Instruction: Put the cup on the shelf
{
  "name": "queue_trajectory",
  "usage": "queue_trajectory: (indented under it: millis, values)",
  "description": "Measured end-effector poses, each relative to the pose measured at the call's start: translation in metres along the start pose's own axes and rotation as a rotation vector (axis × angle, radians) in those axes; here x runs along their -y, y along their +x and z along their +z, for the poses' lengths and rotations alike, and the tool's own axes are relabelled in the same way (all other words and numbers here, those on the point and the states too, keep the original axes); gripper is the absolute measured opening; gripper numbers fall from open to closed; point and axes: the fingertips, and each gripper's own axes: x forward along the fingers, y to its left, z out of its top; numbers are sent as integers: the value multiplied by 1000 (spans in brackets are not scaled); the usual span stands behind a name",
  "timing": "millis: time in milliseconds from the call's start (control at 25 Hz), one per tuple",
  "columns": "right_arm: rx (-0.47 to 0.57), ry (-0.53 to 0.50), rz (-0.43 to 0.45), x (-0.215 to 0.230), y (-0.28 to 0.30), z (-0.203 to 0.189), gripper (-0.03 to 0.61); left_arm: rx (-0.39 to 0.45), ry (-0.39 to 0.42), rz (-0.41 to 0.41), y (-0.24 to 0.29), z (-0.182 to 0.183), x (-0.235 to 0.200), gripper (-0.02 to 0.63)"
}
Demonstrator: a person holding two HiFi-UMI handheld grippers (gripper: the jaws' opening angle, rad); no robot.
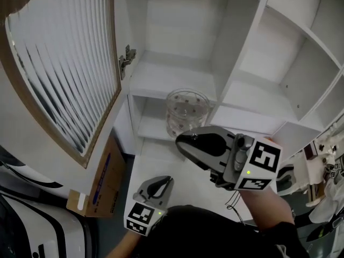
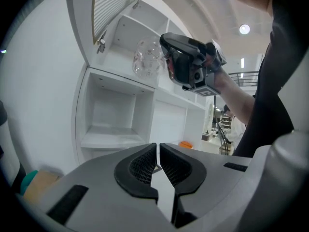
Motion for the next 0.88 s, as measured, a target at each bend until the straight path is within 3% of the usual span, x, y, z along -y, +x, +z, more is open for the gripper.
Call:
queue_trajectory:
  millis: [560,880]
  values:
    - [10,-71,-78,64,4,38,23,14,-11,48,-15,-5,4,29]
    - [1,-19,-132,98,13,35,23,3,-26,49,-14,-9,4,29]
